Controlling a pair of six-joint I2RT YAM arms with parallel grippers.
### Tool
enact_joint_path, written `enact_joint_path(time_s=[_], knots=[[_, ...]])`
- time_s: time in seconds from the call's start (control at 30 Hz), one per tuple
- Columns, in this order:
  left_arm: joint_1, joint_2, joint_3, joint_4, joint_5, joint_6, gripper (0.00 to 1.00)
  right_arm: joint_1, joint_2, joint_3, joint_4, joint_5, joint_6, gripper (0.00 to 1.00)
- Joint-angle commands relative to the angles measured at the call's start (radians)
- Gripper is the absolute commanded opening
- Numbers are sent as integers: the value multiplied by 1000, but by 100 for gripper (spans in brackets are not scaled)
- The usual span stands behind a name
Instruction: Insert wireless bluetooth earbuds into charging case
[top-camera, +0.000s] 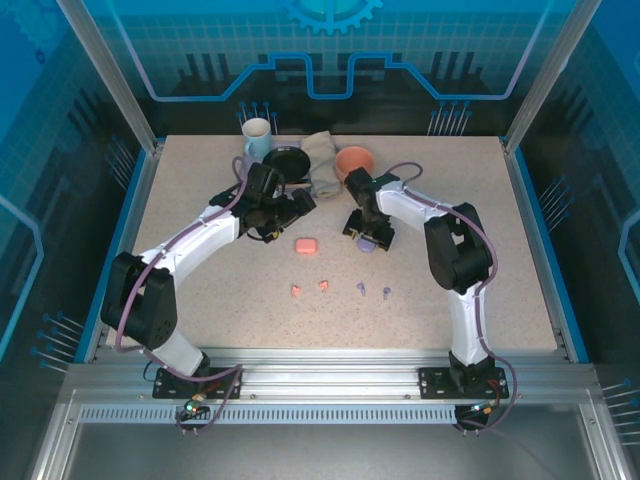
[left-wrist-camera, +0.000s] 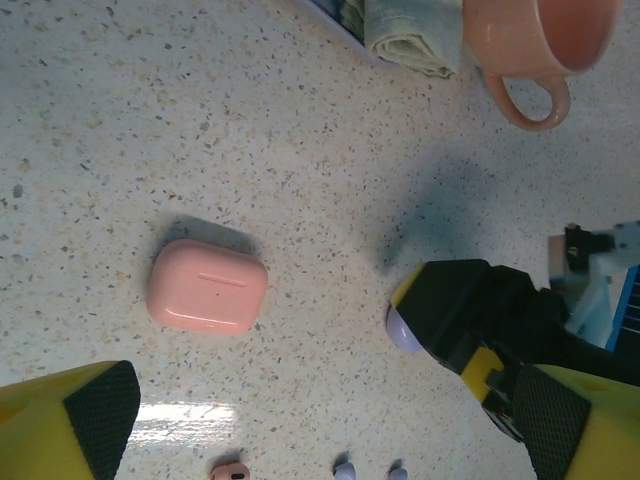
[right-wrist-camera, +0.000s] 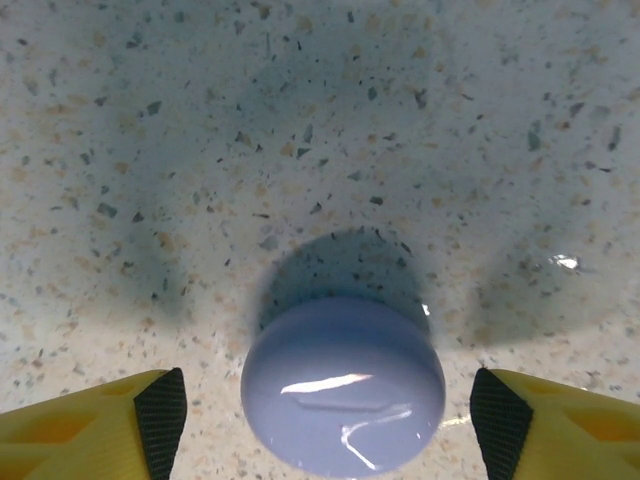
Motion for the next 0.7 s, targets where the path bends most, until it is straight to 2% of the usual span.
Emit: enact_joint_path(time_s=[0.0,0.67], knots=[[-13,14,36,-9,9,29,99,-13,27,14,15,-17,7,76],[-57,55,77,-12,-3,23,99,-11,15,-36,30,-25,-6,67]])
